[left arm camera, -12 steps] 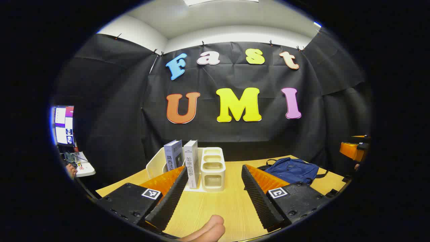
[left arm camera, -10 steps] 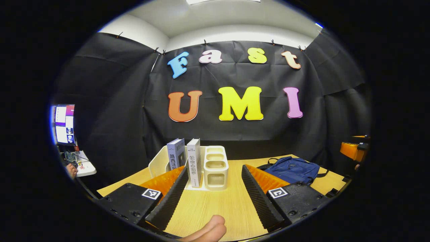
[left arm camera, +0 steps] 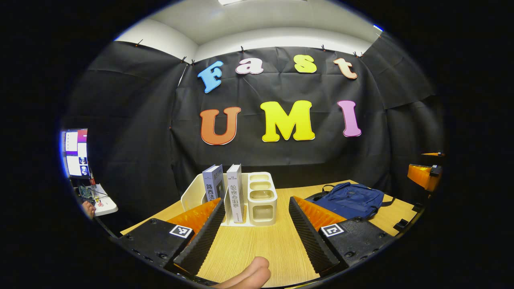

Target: Open the schoolbag, grab two books from the bookshelf and put them into the schoolbag.

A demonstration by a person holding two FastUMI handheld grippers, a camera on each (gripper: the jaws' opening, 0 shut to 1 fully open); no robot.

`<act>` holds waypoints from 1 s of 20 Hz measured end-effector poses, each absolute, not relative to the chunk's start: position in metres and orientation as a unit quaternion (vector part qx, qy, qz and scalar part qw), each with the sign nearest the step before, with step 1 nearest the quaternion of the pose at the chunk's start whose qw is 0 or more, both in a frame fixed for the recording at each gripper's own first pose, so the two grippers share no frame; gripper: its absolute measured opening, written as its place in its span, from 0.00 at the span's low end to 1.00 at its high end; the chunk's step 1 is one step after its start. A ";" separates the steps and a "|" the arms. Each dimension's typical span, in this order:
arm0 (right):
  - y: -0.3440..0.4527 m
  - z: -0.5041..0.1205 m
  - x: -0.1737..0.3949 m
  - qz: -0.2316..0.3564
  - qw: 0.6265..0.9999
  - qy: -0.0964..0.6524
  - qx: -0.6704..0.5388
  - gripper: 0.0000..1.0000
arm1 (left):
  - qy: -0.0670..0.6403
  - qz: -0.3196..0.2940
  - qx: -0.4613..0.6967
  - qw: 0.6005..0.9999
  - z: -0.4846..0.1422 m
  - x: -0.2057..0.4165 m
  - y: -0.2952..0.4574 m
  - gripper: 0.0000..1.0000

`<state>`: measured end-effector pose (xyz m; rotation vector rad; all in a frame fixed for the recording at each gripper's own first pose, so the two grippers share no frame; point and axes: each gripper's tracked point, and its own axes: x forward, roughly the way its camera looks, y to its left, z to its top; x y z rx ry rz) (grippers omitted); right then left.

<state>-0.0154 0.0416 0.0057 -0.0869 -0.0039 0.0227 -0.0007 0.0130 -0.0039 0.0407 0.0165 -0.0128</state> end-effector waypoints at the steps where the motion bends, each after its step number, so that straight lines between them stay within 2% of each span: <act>1: 0.043 0.004 -0.015 0.014 0.999 0.001 -0.045 0.95 | 0.009 -0.007 0.023 1.000 -0.004 0.000 0.011 1.00; 11: 0.041 -0.015 -0.004 0.010 0.998 0.026 -0.057 0.95 | 0.026 0.004 0.027 0.999 -0.019 0.007 0.018 1.00; 12: 0.042 -0.020 -0.001 0.011 0.998 0.030 -0.058 0.98 | 0.028 0.006 0.027 0.999 -0.019 0.008 0.017 1.00; 16: 0.052 -0.039 0.025 0.021 0.995 0.050 -0.080 0.95 | 0.029 0.008 0.036 0.999 -0.023 0.010 0.019 1.00; 20: 0.067 -0.061 0.059 0.036 0.993 0.078 -0.083 0.98 | 0.031 0.018 0.043 0.998 -0.026 0.015 0.026 1.00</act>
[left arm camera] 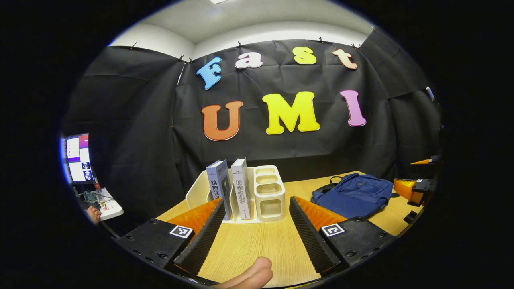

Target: Open the schoolbag, grab two books from the bookshelf and put them into the schoolbag.

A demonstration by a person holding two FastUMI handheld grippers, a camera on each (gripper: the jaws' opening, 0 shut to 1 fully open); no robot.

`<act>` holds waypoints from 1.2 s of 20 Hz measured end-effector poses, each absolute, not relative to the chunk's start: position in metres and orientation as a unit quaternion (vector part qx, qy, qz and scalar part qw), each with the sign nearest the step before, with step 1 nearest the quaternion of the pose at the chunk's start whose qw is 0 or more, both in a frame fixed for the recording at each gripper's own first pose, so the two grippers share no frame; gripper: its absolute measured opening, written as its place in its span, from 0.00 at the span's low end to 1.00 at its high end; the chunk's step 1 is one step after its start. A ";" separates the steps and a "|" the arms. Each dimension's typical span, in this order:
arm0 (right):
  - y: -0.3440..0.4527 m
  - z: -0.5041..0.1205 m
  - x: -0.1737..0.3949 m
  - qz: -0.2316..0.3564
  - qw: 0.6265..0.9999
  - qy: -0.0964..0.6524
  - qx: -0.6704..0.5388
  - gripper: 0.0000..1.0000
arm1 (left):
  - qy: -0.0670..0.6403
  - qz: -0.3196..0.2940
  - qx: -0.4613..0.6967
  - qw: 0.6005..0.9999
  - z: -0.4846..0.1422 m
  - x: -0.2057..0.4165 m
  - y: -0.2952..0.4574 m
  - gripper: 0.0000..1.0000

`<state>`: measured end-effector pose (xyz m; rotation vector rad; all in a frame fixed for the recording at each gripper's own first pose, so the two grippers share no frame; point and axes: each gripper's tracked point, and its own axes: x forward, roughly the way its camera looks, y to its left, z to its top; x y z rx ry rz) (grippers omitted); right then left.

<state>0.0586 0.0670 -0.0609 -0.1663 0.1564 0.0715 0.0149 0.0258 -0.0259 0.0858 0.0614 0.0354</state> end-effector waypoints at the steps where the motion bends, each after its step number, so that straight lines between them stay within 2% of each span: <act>1: 0.070 -0.066 0.069 0.037 0.992 0.085 -0.085 0.95 | 0.032 0.023 0.044 0.998 -0.027 0.015 0.029 1.00; 4: 0.082 -0.091 0.096 0.044 0.988 0.114 -0.093 0.98 | 0.042 0.029 0.039 0.998 -0.035 0.021 0.037 1.00; 10: 0.117 -0.142 0.148 0.066 0.974 0.179 -0.124 0.96 | 0.051 0.046 0.029 0.997 -0.040 0.026 0.055 1.00; 11: 0.124 -0.149 0.156 0.072 0.971 0.189 -0.128 0.99 | 0.050 0.050 0.030 0.997 -0.040 0.027 0.058 1.00; 13: 0.138 -0.165 0.171 0.077 0.965 0.210 -0.134 0.99 | 0.051 0.055 0.033 0.997 -0.041 0.028 0.062 1.00; 14: 0.144 -0.173 0.175 0.079 0.962 0.220 -0.139 0.95 | 0.052 0.055 0.035 0.997 -0.043 0.029 0.063 1.00; 15: 0.152 -0.180 0.180 0.083 0.959 0.229 -0.144 0.99 | 0.052 0.053 0.036 0.997 -0.044 0.030 0.062 1.00; 17: 0.166 -0.190 0.189 0.090 0.954 0.240 -0.157 0.95 | 0.054 0.050 0.038 0.997 -0.046 0.031 0.060 1.00; 19: 0.171 -0.200 0.197 0.084 0.949 0.247 -0.179 0.98 | 0.055 0.045 0.042 0.997 -0.048 0.032 0.058 1.00; 20: 0.170 -0.207 0.201 0.076 0.945 0.254 -0.193 0.94 | 0.055 0.044 0.045 0.996 -0.047 0.032 0.058 1.00; 24: 0.171 -0.217 0.215 0.055 0.935 0.256 -0.240 0.98 | 0.054 0.061 0.054 0.995 -0.048 0.034 0.065 1.00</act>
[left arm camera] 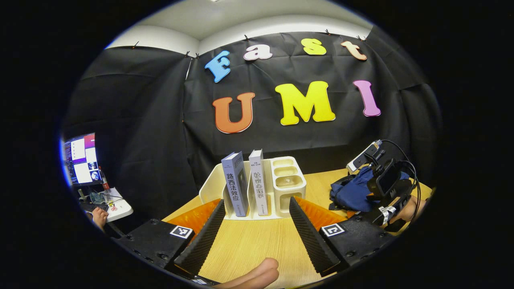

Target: Open the schoolbag, grab two books from the bookshelf and put them into the schoolbag.

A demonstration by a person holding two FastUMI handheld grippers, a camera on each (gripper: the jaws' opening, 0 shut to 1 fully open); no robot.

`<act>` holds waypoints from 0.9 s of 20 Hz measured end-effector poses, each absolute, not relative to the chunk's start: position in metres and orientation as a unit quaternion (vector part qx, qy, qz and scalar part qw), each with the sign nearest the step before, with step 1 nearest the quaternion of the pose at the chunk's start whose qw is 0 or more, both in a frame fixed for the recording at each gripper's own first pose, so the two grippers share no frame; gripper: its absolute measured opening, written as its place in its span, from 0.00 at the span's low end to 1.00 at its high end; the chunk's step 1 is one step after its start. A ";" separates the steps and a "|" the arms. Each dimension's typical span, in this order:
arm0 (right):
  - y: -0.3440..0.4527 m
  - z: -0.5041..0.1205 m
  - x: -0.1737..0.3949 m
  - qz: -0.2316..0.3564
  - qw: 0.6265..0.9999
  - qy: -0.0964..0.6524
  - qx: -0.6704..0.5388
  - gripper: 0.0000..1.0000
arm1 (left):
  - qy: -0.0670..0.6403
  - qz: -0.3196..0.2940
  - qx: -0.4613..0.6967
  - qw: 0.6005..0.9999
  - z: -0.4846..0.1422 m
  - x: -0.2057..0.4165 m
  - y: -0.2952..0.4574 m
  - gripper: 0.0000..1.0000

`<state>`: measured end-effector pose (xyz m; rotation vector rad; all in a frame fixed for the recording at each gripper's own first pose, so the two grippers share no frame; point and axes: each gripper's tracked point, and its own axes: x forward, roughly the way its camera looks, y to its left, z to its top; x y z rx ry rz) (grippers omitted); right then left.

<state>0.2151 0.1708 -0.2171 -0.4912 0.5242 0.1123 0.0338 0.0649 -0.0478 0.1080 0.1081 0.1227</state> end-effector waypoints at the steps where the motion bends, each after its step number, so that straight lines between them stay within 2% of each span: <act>1: 0.170 -0.218 0.219 0.048 0.932 0.255 -0.251 0.94 | 0.055 0.059 0.052 0.995 -0.048 0.035 0.064 1.00; 6: 0.167 -0.220 0.229 0.021 0.920 0.258 -0.293 0.90 | 0.065 0.055 0.041 0.996 -0.055 0.038 0.064 1.00; 7: 0.166 -0.220 0.229 0.017 0.918 0.263 -0.296 0.93 | 0.066 0.055 0.040 0.996 -0.055 0.037 0.064 1.00; 8: 0.166 -0.219 0.230 0.015 0.918 0.263 -0.297 0.80 | 0.067 0.054 0.039 0.996 -0.056 0.038 0.064 1.00; 9: 0.165 -0.214 0.231 0.013 0.919 0.259 -0.298 0.85 | 0.068 0.054 0.038 0.996 -0.056 0.039 0.064 1.00; 11: 0.162 -0.203 0.230 0.008 0.921 0.252 -0.296 0.78 | 0.069 0.053 0.036 0.996 -0.057 0.038 0.064 1.00; 12: 0.160 -0.195 0.230 0.004 0.922 0.248 -0.297 0.71 | 0.069 0.053 0.034 0.996 -0.057 0.039 0.064 1.00; 13: 0.157 -0.188 0.231 -0.002 0.923 0.243 -0.297 0.78 | 0.070 0.053 0.034 0.996 -0.056 0.038 0.064 1.00; 14: 0.154 -0.183 0.233 -0.007 0.924 0.240 -0.296 0.71 | 0.071 0.054 0.033 0.995 -0.057 0.038 0.065 1.00; 15: 0.152 -0.179 0.236 -0.011 0.925 0.239 -0.296 0.71 | 0.071 0.053 0.031 0.996 -0.057 0.038 0.064 1.00; 16: 0.147 -0.177 0.241 -0.018 0.924 0.238 -0.299 0.77 | 0.071 0.051 0.029 0.996 -0.057 0.038 0.063 1.00; 17: 0.141 -0.176 0.245 -0.028 0.923 0.240 -0.298 0.76 | 0.072 0.049 0.027 0.996 -0.057 0.038 0.061 1.00; 18: 0.136 -0.178 0.250 -0.037 0.922 0.246 -0.298 0.60 | 0.073 0.046 0.025 0.996 -0.058 0.038 0.060 1.00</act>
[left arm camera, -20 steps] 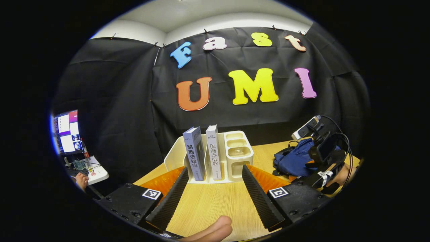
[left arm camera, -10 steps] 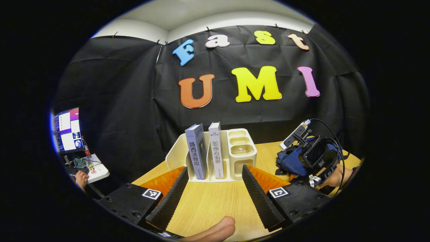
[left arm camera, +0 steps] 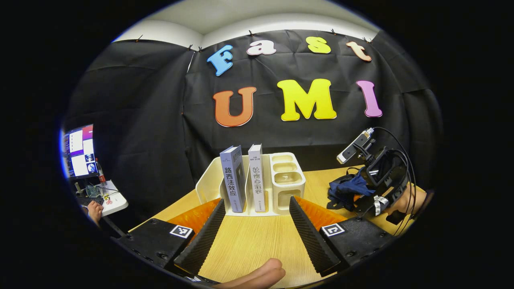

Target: Open the schoolbag, grab two books from the bookshelf and put them into the schoolbag.

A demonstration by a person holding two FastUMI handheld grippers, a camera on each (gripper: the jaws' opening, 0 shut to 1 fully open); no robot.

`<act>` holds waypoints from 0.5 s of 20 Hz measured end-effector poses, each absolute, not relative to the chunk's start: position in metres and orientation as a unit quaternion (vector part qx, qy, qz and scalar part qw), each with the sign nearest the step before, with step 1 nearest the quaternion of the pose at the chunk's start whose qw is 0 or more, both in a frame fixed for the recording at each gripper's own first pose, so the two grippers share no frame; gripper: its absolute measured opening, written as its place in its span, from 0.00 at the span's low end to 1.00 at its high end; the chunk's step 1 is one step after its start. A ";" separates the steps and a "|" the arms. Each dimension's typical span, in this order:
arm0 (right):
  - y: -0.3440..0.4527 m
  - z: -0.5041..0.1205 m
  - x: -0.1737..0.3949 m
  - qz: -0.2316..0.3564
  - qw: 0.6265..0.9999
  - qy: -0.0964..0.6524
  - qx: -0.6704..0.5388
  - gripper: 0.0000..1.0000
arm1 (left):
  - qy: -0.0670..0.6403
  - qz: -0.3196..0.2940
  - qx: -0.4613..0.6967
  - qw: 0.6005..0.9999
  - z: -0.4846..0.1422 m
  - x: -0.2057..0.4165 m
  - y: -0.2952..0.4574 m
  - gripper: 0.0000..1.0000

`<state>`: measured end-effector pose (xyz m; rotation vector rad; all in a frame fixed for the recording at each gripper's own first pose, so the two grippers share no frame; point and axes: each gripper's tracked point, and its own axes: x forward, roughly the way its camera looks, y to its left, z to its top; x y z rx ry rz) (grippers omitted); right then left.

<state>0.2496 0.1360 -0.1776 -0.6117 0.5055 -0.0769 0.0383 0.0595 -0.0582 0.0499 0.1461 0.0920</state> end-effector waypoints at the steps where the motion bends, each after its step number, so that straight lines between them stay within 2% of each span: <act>1: 0.132 -0.179 0.255 -0.040 0.922 0.251 -0.292 0.55 | 0.074 0.044 0.023 0.996 -0.059 0.039 0.059 1.00; 3: 0.130 -0.174 0.260 -0.039 0.928 0.251 -0.272 0.41 | 0.076 0.043 0.023 0.996 -0.059 0.039 0.059 1.00; 4: 0.126 -0.170 0.263 -0.041 0.931 0.247 -0.265 0.20 | 0.077 0.044 0.022 0.996 -0.059 0.039 0.060 1.00; 6: 0.121 -0.158 0.268 -0.038 0.936 0.235 -0.259 0.11 | 0.080 0.046 0.020 0.996 -0.062 0.040 0.060 1.00; 10: 0.097 -0.129 0.271 -0.051 0.945 0.228 -0.228 0.08 | 0.080 0.043 0.019 0.996 -0.062 0.041 0.057 1.00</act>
